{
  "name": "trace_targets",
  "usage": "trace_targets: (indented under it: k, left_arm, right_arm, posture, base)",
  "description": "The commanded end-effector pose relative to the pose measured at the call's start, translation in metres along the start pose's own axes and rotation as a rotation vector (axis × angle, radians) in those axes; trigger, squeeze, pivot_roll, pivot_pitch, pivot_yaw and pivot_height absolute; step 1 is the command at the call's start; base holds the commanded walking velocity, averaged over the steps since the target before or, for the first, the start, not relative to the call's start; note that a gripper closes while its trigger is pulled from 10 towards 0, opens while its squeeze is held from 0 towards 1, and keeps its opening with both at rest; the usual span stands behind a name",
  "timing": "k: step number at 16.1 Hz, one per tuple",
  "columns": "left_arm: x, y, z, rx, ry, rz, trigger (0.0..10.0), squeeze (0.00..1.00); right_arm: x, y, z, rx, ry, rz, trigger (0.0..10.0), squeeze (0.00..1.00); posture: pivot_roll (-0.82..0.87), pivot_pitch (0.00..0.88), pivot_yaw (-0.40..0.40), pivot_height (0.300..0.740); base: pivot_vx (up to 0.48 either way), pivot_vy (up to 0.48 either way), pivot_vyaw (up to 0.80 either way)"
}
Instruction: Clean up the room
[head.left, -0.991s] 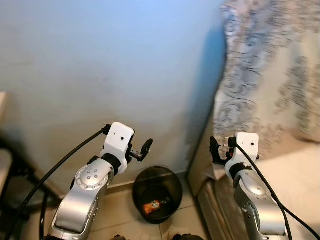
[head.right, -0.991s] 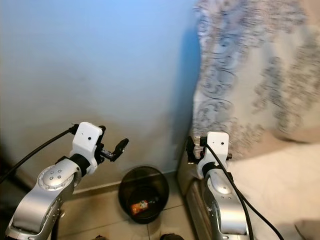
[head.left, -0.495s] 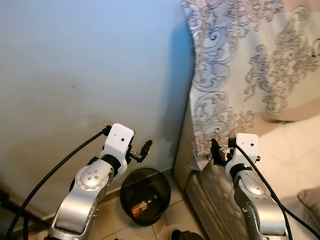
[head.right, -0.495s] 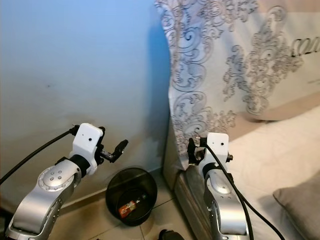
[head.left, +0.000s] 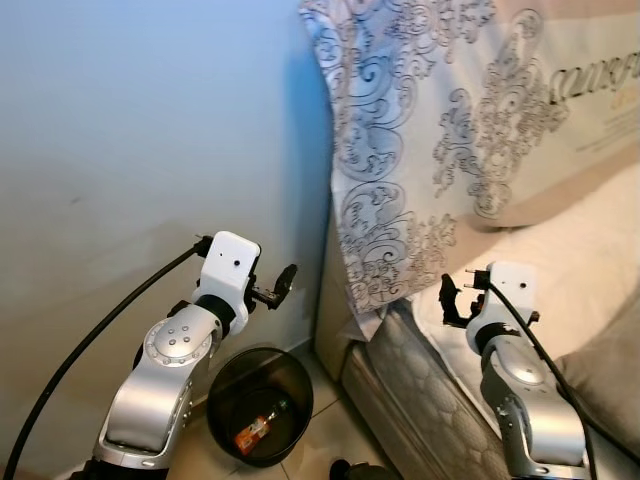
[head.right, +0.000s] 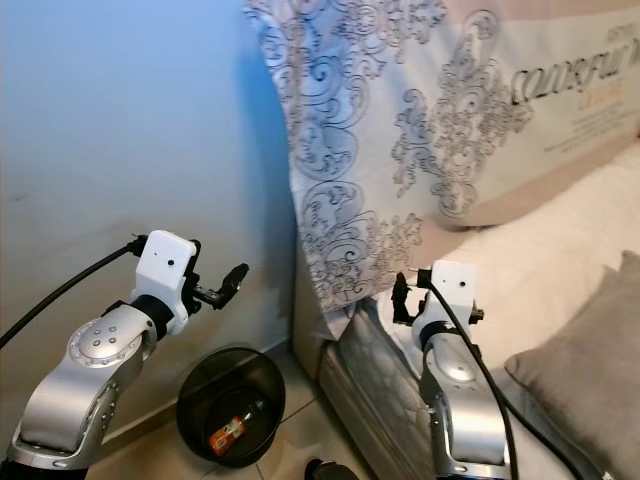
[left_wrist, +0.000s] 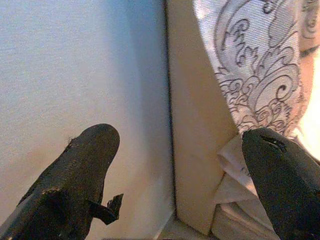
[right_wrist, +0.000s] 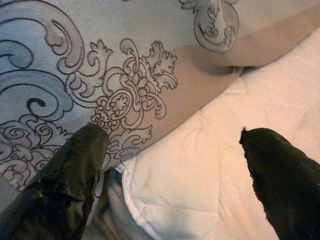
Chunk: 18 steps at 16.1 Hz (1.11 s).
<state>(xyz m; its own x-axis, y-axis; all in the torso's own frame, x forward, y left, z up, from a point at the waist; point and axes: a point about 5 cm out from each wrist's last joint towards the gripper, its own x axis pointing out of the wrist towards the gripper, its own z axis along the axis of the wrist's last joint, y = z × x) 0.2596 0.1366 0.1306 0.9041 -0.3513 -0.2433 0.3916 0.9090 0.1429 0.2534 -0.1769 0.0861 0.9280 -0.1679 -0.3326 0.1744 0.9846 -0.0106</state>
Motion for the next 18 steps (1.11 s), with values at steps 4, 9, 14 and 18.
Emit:
trace_targets:
  k: [4,9,14,18]
  left_arm:
    - [0.0017,0.0012,-0.0074,-0.032,-0.002,0.03,10.0,0.0]
    - [0.0026,-0.0007,-0.0055,-0.013,-0.03,0.018,10.0,0.0]
    - [0.001,-0.0067,-0.003,-0.012,-0.044,-0.011,10.0,0.0]
    - [0.0013,-0.0073,-0.0018,0.008,-0.053,-0.008,10.0,0.0]
  right_arm:
    - [-0.0037,0.0107,-0.004,-0.001,0.017,0.013,10.0,0.0]
    - [-0.0057,0.0079,-0.0037,-0.015,0.02,0.016,10.0,0.0]
    - [-0.0066,0.0082,-0.0033,-0.018,0.023,0.016,10.0,0.0]
    - [-0.0073,0.0063,-0.0031,-0.024,0.03,0.017,10.0,0.0]
  posture:
    - [-0.01,0.0,-0.009,0.74]
    - [-0.01,0.0,-0.013,0.74]
    - [0.0,0.0,-0.02,0.74]
    - [-0.01,0.0,-0.022,0.74]
  base:
    - [0.0,0.0,-0.75]
    - [0.0,0.0,-0.75]
    - [0.0,0.0,-0.75]
    - [0.0,-0.334,-0.75]
